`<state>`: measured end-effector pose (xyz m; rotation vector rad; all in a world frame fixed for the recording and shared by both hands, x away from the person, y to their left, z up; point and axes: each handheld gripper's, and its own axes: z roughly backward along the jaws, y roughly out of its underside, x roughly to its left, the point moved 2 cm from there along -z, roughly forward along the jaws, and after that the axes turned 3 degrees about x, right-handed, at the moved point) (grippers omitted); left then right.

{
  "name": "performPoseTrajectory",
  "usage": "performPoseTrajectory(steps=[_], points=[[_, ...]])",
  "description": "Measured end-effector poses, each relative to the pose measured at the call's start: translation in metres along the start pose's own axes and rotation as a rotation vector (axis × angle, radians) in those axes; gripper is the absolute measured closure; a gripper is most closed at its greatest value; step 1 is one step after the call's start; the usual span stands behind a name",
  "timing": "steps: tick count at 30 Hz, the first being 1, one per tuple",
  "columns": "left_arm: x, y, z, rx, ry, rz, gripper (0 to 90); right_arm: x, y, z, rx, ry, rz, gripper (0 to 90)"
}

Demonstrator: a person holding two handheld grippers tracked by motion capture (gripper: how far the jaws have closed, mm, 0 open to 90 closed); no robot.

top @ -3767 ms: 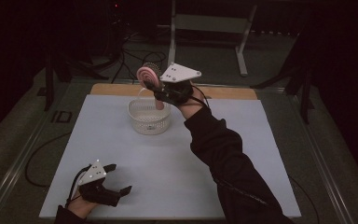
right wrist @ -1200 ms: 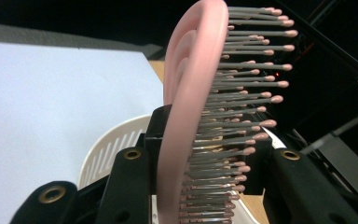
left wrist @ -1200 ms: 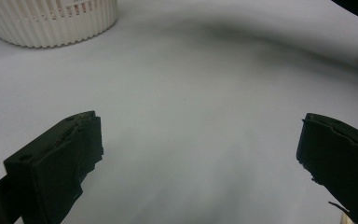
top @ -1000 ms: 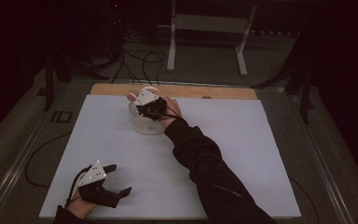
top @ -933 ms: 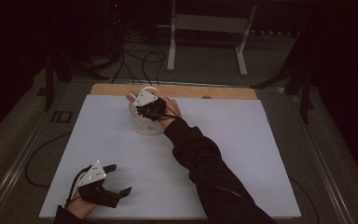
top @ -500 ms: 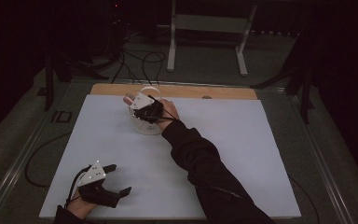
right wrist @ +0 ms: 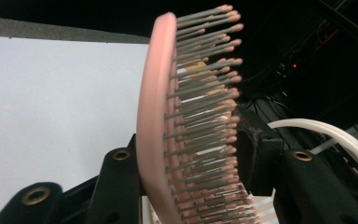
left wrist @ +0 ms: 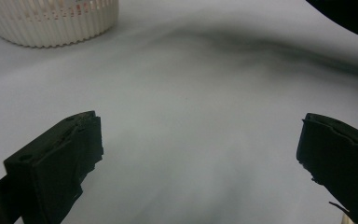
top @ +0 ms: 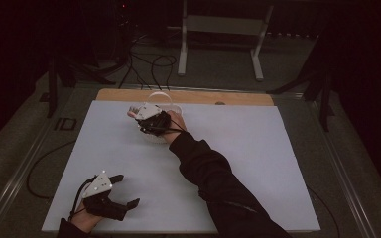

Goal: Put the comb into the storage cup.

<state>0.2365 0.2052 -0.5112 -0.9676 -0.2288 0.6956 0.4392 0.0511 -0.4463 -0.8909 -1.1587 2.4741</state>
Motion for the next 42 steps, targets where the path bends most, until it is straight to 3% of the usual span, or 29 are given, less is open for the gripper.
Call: performPoseTrajectory(steps=[7,18,28,35,42], points=[[0.000,0.000,0.000,0.000,0.001,0.001,0.1,0.006,0.000,0.003,-0.006,0.004,0.021,53.6],[0.000,0.001,-0.001,0.007,0.001,-0.002,0.1,0.006,0.003,0.004,-0.016,-0.024,-0.010,37.5],[0.000,0.001,-0.002,0.011,0.003,-0.001,0.1,0.006,0.001,0.006,-0.040,0.006,-0.029,17.9],[0.000,0.001,-0.003,0.017,0.002,-0.007,0.1,0.006,0.000,0.008,-0.025,-0.053,-0.063,8.5],[-0.001,0.001,-0.004,0.020,0.002,-0.009,0.1,0.004,0.000,0.013,-0.027,-0.097,-0.078,8.0]])
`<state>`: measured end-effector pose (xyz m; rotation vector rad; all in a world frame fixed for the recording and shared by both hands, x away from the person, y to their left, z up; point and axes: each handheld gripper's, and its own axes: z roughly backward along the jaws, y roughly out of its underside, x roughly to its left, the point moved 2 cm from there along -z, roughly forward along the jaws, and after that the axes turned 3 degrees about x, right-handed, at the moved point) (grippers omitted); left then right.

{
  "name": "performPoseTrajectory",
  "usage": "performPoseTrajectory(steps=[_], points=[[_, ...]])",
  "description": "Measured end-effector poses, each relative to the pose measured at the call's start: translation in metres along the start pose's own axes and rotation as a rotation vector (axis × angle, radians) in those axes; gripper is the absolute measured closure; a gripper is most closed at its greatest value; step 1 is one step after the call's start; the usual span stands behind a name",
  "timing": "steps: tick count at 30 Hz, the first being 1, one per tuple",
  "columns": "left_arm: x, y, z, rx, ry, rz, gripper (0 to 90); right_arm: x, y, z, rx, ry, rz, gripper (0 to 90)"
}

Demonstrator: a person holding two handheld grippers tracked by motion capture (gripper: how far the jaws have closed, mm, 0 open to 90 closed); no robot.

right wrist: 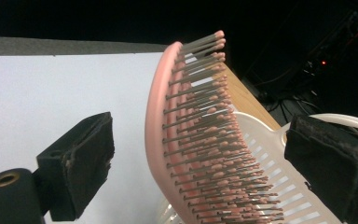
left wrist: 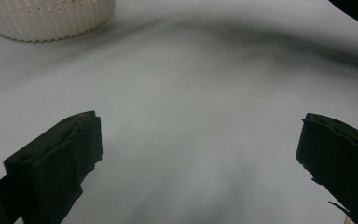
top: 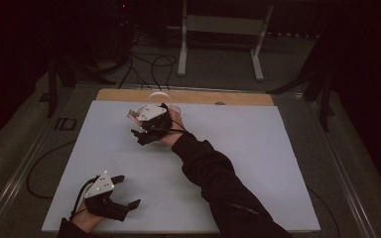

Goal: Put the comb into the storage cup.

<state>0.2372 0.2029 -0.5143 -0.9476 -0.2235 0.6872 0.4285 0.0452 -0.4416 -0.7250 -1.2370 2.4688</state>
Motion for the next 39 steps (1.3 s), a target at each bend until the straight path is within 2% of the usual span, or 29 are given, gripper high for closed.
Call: performPoseTrajectory(steps=[8,15,20,24,29,39], points=[[0.000,0.000,0.000,-0.002,0.000,-0.001,0.1,-0.005,0.000,0.005,0.008,-0.013,-0.024,8.1],[0.000,0.000,0.000,-0.002,-0.003,0.000,0.1,-0.010,0.001,0.008,0.018,-0.096,-0.088,8.5],[0.000,0.000,0.000,-0.004,-0.002,0.000,0.1,-0.013,0.001,0.011,0.025,-0.114,-0.105,8.5],[0.000,0.000,0.001,-0.003,-0.002,0.001,0.1,-0.017,0.002,0.014,0.033,-0.138,-0.137,8.5],[0.000,0.000,0.001,-0.006,-0.003,-0.002,0.1,-0.021,0.003,0.021,0.027,-0.144,-0.163,8.6],[0.000,0.000,0.000,-0.004,-0.005,-0.001,0.1,-0.028,0.011,0.036,0.037,-0.139,-0.167,9.4]])
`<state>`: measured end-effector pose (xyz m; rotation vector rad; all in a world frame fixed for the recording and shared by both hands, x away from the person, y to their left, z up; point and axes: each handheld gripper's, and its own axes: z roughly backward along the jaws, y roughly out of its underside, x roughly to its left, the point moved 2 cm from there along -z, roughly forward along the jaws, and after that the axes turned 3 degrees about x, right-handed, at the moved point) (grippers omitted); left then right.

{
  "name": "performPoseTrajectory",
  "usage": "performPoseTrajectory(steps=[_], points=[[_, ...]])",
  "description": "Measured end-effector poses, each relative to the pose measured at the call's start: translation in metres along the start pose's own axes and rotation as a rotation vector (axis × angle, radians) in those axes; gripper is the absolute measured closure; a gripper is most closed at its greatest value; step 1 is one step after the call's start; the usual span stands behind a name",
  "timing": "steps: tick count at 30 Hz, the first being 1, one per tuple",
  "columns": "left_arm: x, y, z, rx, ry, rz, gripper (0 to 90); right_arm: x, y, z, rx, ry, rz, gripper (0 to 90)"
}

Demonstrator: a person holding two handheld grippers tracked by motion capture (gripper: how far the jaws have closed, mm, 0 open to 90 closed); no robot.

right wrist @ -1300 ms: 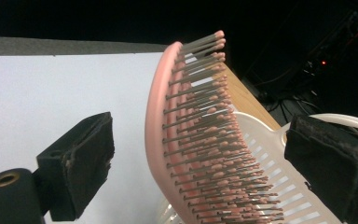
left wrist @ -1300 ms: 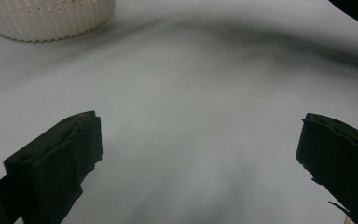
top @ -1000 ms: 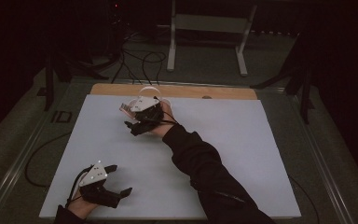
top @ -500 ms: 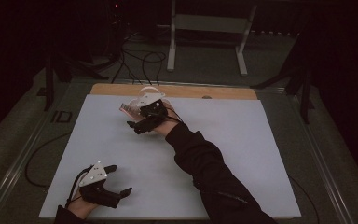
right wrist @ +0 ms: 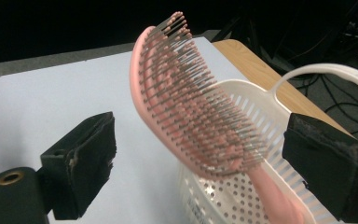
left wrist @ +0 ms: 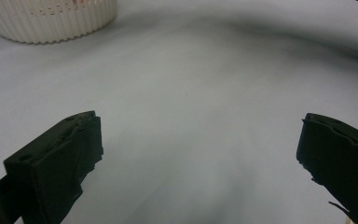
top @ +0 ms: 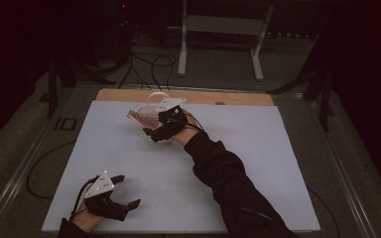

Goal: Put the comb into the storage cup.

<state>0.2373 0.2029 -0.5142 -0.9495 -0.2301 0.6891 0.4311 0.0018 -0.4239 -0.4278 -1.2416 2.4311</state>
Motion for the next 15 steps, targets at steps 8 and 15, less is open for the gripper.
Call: performPoseTrajectory(steps=[8,15], points=[[-0.001,0.000,-0.001,0.005,-0.001,-0.002,0.1,-0.008,0.011,0.016,-0.001,-0.002,-0.033,9.4],[-0.001,0.000,-0.001,0.005,-0.001,0.002,0.1,-0.015,0.022,0.028,0.001,-0.004,-0.052,9.4]])
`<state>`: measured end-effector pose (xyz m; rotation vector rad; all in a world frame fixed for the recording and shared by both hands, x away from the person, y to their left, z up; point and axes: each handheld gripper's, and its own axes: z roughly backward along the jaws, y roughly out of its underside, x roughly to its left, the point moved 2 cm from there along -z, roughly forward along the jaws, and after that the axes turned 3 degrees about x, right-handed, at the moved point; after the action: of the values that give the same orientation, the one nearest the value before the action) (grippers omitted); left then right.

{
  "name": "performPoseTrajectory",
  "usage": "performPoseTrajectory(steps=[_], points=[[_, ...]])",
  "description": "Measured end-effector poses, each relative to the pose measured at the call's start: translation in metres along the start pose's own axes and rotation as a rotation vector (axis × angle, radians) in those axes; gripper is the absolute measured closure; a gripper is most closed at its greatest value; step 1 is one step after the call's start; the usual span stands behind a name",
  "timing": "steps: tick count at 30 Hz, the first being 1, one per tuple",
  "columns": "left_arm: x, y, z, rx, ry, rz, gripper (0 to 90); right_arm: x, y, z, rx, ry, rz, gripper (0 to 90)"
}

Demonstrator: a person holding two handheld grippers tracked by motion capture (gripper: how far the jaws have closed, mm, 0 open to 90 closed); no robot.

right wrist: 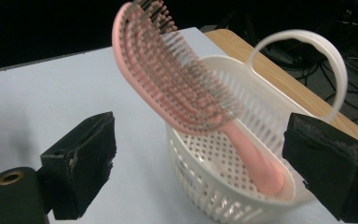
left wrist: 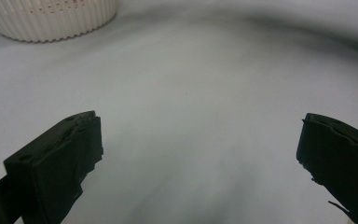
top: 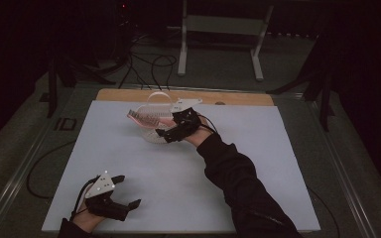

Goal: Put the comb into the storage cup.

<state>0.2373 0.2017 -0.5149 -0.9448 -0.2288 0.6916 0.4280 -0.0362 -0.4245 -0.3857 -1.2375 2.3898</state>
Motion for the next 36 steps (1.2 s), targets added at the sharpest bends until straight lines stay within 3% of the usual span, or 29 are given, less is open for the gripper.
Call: performPoseTrajectory(steps=[22,36], points=[[-0.002,0.000,-0.001,-0.001,0.005,-0.008,0.1,-0.016,0.049,0.036,-0.008,0.016,-0.055,9.1],[0.000,0.000,-0.001,0.002,0.003,-0.006,0.1,-0.013,0.085,0.050,0.019,0.021,-0.072,9.1]])
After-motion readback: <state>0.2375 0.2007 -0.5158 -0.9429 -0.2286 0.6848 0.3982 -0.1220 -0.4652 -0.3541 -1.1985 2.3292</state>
